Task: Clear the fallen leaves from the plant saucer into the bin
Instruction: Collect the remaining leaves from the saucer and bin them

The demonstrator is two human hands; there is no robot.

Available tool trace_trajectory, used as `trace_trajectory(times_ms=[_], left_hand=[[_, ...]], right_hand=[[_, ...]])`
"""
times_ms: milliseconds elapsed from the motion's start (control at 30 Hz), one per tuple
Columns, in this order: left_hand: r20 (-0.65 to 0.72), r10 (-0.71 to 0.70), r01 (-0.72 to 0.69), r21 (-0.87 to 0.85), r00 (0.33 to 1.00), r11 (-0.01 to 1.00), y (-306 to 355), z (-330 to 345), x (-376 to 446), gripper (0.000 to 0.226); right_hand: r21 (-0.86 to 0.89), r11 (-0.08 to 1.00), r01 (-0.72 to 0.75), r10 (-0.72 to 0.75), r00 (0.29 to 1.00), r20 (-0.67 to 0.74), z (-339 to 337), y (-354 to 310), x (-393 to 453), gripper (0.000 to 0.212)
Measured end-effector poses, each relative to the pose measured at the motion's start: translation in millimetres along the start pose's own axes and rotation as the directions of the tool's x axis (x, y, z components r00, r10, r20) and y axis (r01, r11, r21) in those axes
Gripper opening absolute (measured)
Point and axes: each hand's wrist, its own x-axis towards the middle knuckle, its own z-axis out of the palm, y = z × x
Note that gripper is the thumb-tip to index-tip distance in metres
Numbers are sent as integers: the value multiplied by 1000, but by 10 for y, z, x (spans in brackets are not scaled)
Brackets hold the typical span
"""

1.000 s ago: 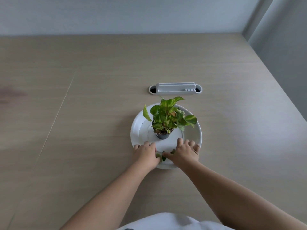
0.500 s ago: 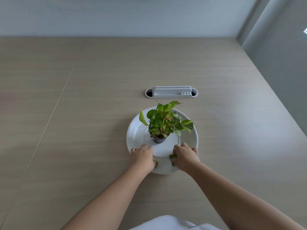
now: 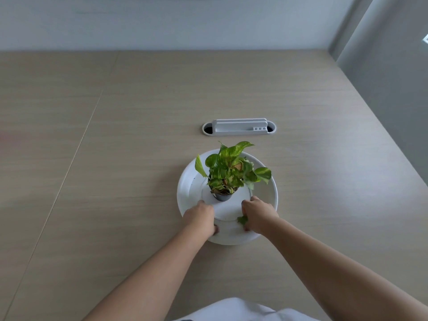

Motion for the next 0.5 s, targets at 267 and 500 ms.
trace_trajectory(times_ms=[267, 500], left_hand=[[48, 1, -4, 50, 999, 999, -8, -44, 31, 27], [73, 40, -42, 27, 997, 999, -64, -42, 85, 26]], right_hand=[[22, 994, 108, -109, 994, 33, -11, 117, 74, 25], [-12, 989, 149, -148, 986, 72, -24, 161, 108, 16]])
